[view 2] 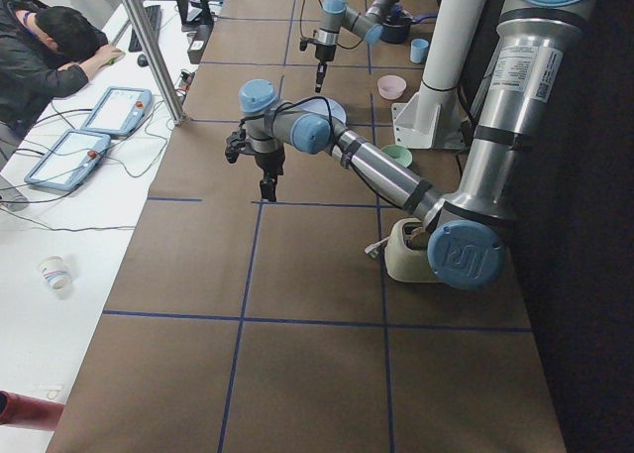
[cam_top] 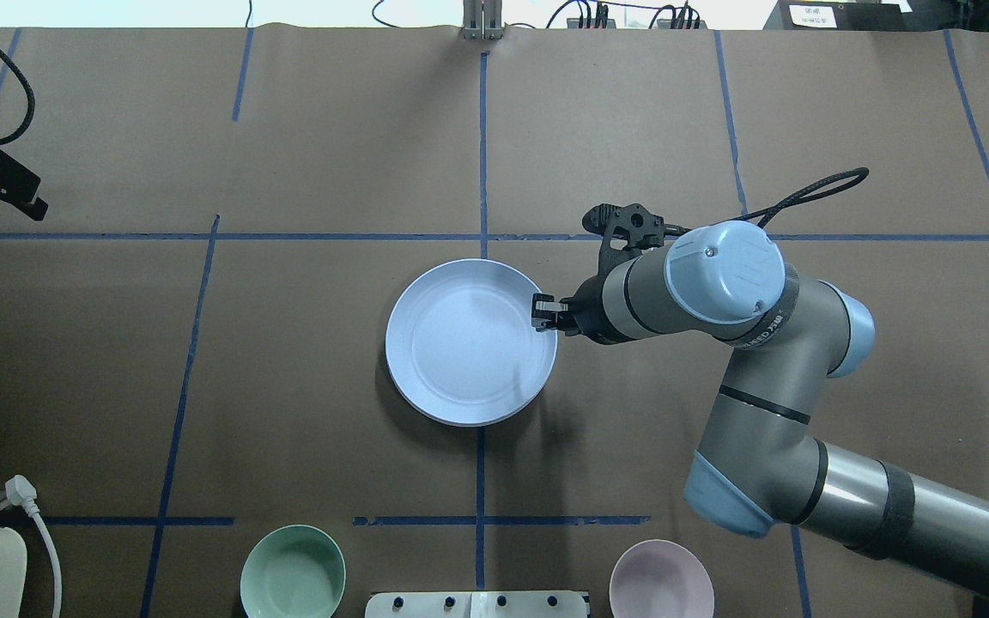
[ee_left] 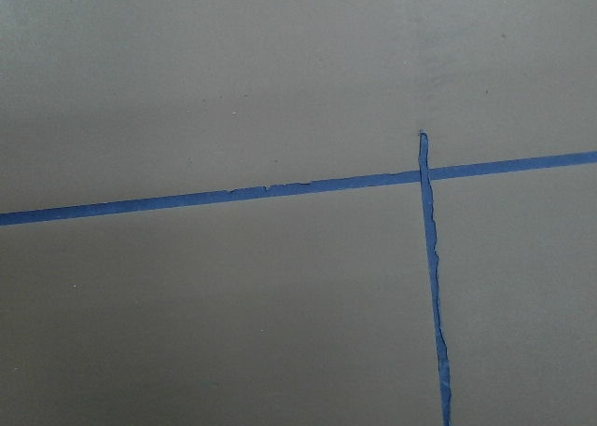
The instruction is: Stack three plates with pink and blue
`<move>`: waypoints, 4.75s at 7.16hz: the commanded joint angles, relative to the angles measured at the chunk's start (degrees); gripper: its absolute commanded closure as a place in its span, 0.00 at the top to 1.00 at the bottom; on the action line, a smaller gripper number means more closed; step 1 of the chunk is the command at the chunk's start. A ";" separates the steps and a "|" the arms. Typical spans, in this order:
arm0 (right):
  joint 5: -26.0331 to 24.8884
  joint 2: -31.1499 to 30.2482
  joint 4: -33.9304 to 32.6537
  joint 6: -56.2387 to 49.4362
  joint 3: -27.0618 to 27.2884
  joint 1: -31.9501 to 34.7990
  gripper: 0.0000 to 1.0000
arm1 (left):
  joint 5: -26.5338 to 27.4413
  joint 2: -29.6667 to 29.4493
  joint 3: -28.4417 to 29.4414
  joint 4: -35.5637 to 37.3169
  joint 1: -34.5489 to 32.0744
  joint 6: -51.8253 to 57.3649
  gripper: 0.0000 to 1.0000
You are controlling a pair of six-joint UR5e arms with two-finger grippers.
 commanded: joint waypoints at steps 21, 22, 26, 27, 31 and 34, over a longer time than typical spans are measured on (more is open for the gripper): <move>33.95 -25.97 -29.89 -90.56 -9.48 60.04 1.00 | -3.72 11.03 19.83 -4.31 -22.54 34.81 1.00; 32.55 -27.37 -29.71 -90.03 -9.56 60.12 1.00 | -3.80 10.94 19.66 -4.31 -22.54 34.81 1.00; 32.36 -28.88 -24.88 -86.17 -10.00 63.19 1.00 | -3.80 10.85 19.91 -4.39 -22.54 34.72 1.00; 32.36 -28.70 -24.88 -86.16 -9.92 63.29 1.00 | -3.72 10.94 20.00 -4.39 -22.54 34.90 1.00; 32.28 -28.44 -24.79 -85.89 -9.48 63.20 1.00 | -3.63 11.03 20.18 -4.39 -22.54 34.99 1.00; 32.19 -28.52 -24.79 -85.98 -9.48 63.20 1.00 | -3.45 11.03 20.18 -4.39 -22.54 35.08 1.00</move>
